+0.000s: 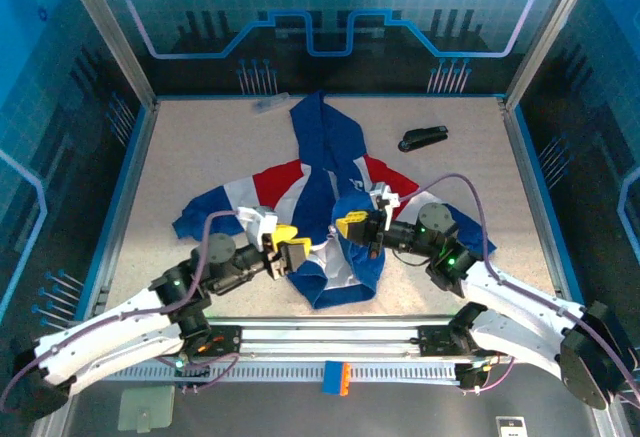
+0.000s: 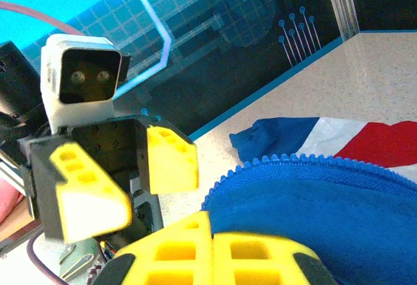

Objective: Zip up the jacket

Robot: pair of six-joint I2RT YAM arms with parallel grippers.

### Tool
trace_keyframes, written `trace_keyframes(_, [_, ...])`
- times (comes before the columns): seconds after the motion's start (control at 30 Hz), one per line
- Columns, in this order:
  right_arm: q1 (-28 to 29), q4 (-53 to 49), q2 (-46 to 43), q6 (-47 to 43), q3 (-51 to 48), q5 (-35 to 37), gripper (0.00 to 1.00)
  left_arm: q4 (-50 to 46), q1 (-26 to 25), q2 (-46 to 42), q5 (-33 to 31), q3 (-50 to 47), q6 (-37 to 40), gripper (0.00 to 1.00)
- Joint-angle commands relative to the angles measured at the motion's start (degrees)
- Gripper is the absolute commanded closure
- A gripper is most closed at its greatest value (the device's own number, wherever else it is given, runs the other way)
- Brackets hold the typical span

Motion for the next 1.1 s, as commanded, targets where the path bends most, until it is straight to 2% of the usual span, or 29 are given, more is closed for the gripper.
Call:
trace_keyframes(0.0, [-1.28,-3.88,-2.58,-0.49,-0.46,-0.32,1.00,-17.36,0.48,-6.09,-8.75,-1.28,-12.78,0.43])
trace_keyframes(0.07, [-1.89,-7.09,-3.20,-0.38,-0.62,-1.14,1.00,-25.95,0.57,-9.55,-11.63,-1.42,-21.21,0.44])
trace_keyframes(0.17, [-2.20,-14.35,-3.07,-1.28,0.08,-1.72,1.00,-34.16,0.68,-13.87,-11.16,-3.69,-31.79,0.46])
trace_keyframes(0.23, [-2.12,-20.37,-2.16,-2.89,0.85,-2.59,1.00,-34.60,0.68,-16.40,-9.10,-6.89,-37.18,0.50])
trace_keyframes(0.3, [-2.09,-24.37,-1.02,-4.20,1.05,-3.35,1.00,-30.75,0.68,-18.26,-6.72,-10.45,-39.56,0.51])
trace_keyframes(0.43, [-2.09,-27.84,0.71,-5.33,0.20,-4.16,1.00,-21.68,0.68,-19.24,-3.87,-14.60,-38.57,0.51])
trace_keyframes(0.57, [-2.00,-26.21,-0.07,-4.19,-1.47,-4.15,1.00,-19.06,0.77,-18.93,-2.77,-14.76,-34.56,0.49])
trace_keyframes(0.67, [-1.99,-25.28,-1.24,-3.43,-2.60,-3.35,1.00,-18.16,1.27,-18.87,-1.22,-15.49,-34.47,0.50])
trace_keyframes(0.8, [-2.00,-24.79,-1.33,-2.95,-2.98,-2.99,1.00,-14.22,2.76,-17.31,2.58,-17.46,-35.53,0.55])
trace_keyframes(0.97, [-1.91,-23.31,-0.46,-2.06,-2.90,-3.23,1.00,-5.37,5.81,-13.01,9.43,-20.21,-36.94,0.68])
trace_keyframes(1.07, [-1.83,-22.43,0.41,-1.63,-2.76,-3.41,1.00,-2.28,7.53,-9.76,13.43,-19.79,-36.43,0.71])
